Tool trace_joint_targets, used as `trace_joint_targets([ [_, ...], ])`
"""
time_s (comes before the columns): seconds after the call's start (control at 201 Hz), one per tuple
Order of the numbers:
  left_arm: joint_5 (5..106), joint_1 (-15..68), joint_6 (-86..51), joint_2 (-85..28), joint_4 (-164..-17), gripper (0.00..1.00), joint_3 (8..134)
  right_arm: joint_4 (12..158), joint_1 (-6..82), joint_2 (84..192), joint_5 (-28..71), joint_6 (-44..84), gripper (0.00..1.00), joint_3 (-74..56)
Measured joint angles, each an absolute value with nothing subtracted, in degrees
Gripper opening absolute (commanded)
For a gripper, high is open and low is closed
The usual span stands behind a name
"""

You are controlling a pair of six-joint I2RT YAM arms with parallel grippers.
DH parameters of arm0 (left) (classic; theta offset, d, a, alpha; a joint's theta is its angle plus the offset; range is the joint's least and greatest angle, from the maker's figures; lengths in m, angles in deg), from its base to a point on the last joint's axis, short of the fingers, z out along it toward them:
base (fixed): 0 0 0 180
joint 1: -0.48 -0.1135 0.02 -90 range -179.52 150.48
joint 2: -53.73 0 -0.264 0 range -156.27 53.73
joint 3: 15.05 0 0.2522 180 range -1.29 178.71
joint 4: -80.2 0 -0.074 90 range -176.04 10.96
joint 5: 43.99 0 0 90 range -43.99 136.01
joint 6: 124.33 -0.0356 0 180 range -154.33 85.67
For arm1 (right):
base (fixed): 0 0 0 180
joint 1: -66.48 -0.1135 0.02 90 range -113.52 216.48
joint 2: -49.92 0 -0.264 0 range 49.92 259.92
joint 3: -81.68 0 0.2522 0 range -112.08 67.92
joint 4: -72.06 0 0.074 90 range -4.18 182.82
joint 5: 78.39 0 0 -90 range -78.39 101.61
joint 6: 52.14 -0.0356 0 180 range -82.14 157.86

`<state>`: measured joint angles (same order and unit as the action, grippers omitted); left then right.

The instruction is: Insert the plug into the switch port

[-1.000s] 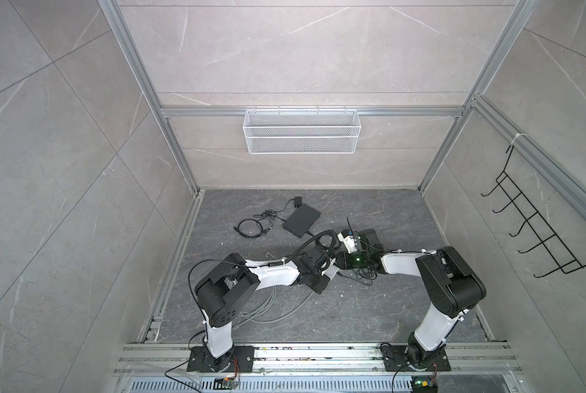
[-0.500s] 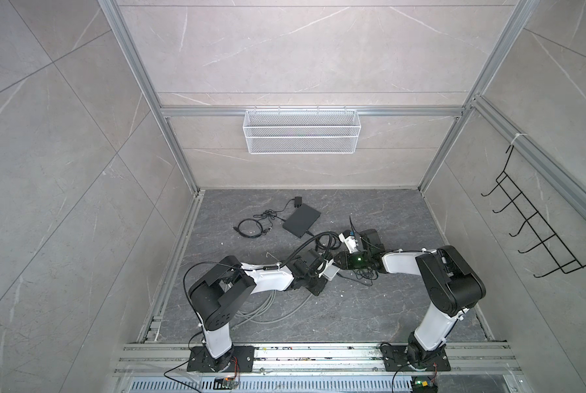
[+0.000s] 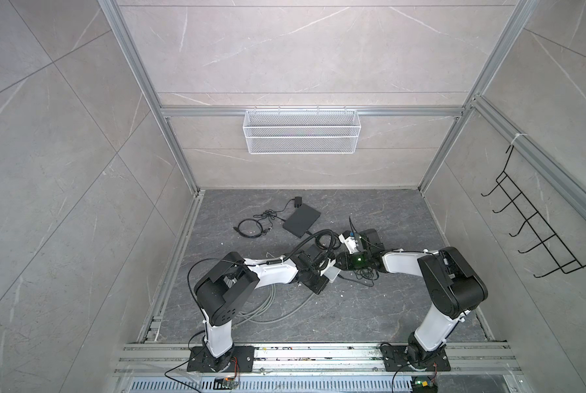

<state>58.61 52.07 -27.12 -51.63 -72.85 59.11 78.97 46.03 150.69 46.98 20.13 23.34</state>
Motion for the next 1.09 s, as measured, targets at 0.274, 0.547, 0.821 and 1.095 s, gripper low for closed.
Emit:
trace_joint_targets([
  [0.274, 60.2, 51.6, -27.1, -53.7, -67.0, 0.06, 63.0, 76.4, 45.7, 149.0, 46.5, 17.8, 0.25, 26.3],
  [0.547, 60.2, 51.6, -26.1, -54.5, -64.7, 0.06, 64.6, 73.9, 45.7, 149.0, 47.6, 13.8, 0.25, 26.5],
  [0.821, 58.4, 52.1, -22.9, -53.9, -66.3, 0.06, 63.6, 71.1, 45.7, 149.0, 47.8, 13.0, 0.24, 27.9],
  [1.095, 55.3, 53.0, -19.9, -51.3, -73.2, 0.06, 58.9, 69.9, 45.5, 149.0, 46.9, 11.1, 0.23, 29.6],
])
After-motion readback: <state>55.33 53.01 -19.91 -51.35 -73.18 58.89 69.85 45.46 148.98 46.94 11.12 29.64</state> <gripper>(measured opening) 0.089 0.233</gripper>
